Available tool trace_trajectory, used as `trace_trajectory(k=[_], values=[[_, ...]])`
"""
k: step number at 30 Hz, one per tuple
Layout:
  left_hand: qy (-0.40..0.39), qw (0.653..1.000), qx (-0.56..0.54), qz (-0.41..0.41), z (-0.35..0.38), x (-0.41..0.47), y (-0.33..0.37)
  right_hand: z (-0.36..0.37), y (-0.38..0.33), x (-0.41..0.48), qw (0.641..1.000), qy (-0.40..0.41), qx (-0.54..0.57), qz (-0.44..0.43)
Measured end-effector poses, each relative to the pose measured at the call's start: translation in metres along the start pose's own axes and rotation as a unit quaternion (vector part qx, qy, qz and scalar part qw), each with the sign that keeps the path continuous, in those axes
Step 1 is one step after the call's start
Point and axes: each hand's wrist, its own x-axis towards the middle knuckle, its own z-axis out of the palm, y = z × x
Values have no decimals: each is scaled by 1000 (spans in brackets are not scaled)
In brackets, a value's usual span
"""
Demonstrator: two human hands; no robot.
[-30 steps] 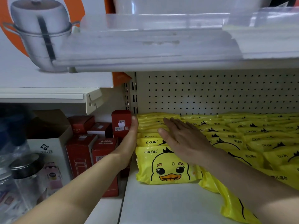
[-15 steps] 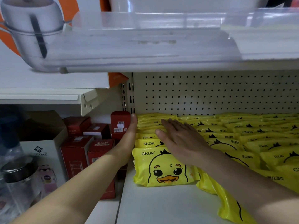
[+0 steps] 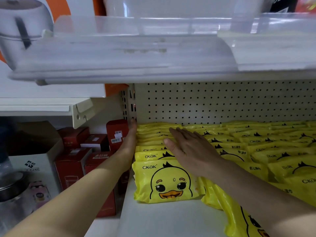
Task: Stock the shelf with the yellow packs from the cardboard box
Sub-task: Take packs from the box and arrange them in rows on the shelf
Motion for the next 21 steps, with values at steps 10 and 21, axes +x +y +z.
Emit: trace_trajectory(k=[10,21], values=[[27,998,65,-5,2,-10,17,-17,5,-22,1000,3,24,10],[1,937,277,213,16,-181,40,-91,67,-148,992,8,-18,124]])
